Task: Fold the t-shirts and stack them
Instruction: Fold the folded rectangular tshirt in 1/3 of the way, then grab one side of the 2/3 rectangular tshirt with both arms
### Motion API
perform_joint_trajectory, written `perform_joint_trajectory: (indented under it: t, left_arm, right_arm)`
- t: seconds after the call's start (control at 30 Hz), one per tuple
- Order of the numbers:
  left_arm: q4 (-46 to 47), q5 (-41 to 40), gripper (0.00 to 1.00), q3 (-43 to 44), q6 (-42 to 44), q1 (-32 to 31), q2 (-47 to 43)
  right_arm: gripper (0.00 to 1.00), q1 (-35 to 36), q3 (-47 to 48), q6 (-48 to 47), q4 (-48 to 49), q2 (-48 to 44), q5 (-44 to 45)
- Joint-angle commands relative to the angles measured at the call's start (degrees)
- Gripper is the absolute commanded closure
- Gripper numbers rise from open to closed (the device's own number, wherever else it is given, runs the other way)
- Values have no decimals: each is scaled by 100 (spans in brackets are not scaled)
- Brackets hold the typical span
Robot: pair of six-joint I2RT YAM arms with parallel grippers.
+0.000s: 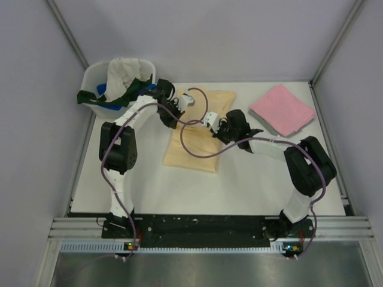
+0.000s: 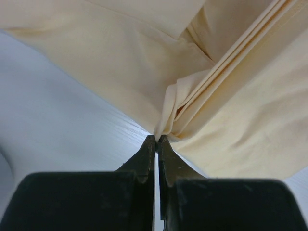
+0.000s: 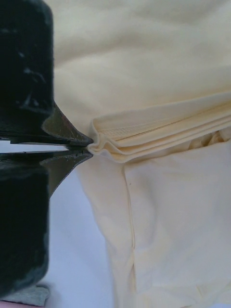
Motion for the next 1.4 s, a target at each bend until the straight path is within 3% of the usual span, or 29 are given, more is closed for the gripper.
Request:
perform_joint_trajectory:
  t: [0.0,0.13,0.17,0.23,0.33,0.47,0.57,0.6,0.67,0.73,0.83,0.93,1.2,1.27,1.37]
  left_arm:
    - [-34,-88,100,461,-70,38,182]
    - [115,-298,97,584,-175,38,375]
    - [168,-403,87,662,-262,47,419]
    - [352,-640,78,794,-403,56,472]
    - [747,-1045,62,996,-588,117,438]
    - [828,-1108,52,1112,-624,214,140]
    - [450,145,53,447,270,179,-536]
    - [258,593,52,17,986,144,-825]
    - [-164,1061,49,-862,2165,30,-1335]
    - [-18,1134,44,-1802,2836,-50,-1801]
    - [10,1186,41,-2605,3374,-50,-2041]
    - [27,1239,29,-2861,3507,-59,-1945]
    - [194,1055,28,-3239,3455,-243,-1619]
    - [221,1020,30,-3344,3402,-296,-1549]
    - [212,993,42,-3380,3253,-340,-1479]
  right_arm:
    - [100,-197,323,-23,-58,110,475]
    - [100,-276,498,74,-31,277,326]
    - [96,-294,604,82,-75,382,396]
    - [83,-329,841,161,-75,593,790]
    - [73,-609,1254,459,-136,892,1414]
    - [59,-813,1230,453,-374,394,838]
    - [46,-550,546,-319,-356,-563,144]
    - [43,-384,230,-739,-504,-880,-146]
    - [38,11,-306,-1740,-1057,-1364,-647]
    - [35,486,-843,-2332,-1322,-1690,-807]
    - [36,1014,-1301,-2423,-1253,-1701,-615]
    - [36,1261,-1338,-2396,-1051,-1394,-466]
    - [44,1446,-1302,-2317,-867,-681,-8]
    - [53,1463,-1311,-2264,-796,-637,-25]
    - [83,1490,-1250,-2168,-769,-619,-25]
